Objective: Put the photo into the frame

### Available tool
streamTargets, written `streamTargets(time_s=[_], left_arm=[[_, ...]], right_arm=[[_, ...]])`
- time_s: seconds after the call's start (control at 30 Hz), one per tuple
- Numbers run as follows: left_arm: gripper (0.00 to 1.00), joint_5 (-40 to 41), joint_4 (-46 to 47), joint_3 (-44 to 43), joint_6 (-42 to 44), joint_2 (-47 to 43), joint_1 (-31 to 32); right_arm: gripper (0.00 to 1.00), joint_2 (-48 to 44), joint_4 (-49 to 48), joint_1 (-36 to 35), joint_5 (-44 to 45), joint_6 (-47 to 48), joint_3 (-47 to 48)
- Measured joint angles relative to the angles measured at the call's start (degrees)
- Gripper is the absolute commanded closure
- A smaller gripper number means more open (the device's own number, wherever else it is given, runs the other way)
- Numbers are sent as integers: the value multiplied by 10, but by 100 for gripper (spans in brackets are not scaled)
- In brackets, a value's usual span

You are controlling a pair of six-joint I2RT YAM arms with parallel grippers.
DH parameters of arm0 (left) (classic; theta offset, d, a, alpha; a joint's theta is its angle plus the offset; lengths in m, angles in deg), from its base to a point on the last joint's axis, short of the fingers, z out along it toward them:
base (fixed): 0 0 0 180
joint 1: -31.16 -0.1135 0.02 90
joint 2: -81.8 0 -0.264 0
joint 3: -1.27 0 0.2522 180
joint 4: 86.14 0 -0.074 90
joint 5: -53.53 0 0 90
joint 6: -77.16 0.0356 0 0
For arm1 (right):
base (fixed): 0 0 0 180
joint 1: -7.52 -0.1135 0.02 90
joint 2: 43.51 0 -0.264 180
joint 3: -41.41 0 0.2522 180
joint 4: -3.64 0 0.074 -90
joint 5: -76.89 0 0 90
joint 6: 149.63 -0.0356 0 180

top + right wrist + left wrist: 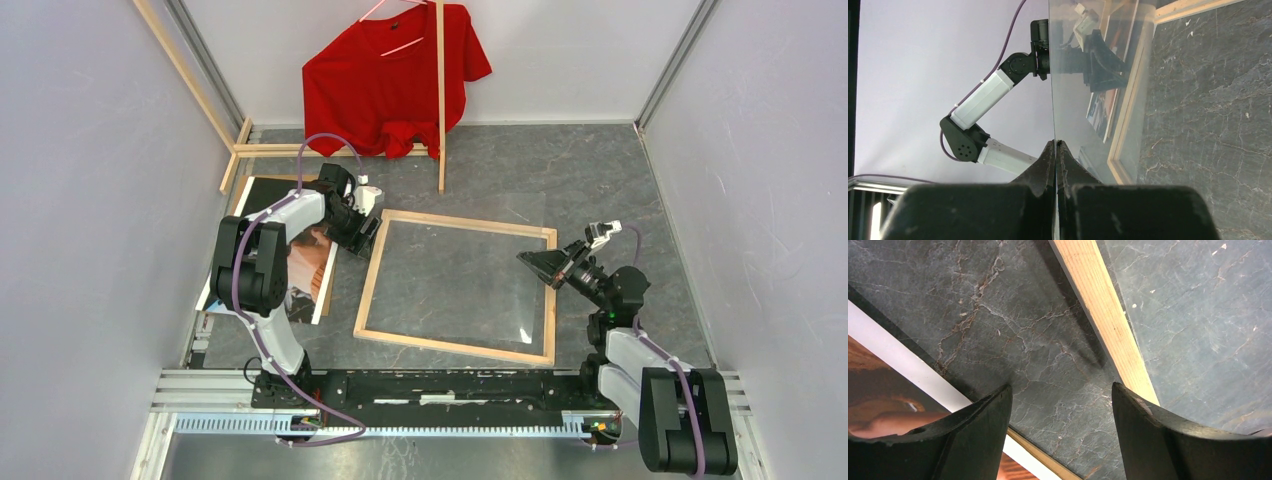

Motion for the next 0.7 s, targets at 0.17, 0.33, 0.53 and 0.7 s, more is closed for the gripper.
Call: streamTargets(time_s=[0.17, 0.33, 0.53, 0.7], left_arm=[[21, 0, 0, 0, 0, 0, 0], [21, 0, 1, 1, 0, 0, 0], [21, 1, 1, 1, 0, 0, 0], [21, 2, 1, 1, 0, -1, 0]], right_arm=[[100, 0, 14, -6, 13, 5, 0], [97, 7, 48, -7, 15, 31, 4], [92, 1, 185, -7, 24, 116, 27], [88, 0, 293, -7, 37, 191, 61]])
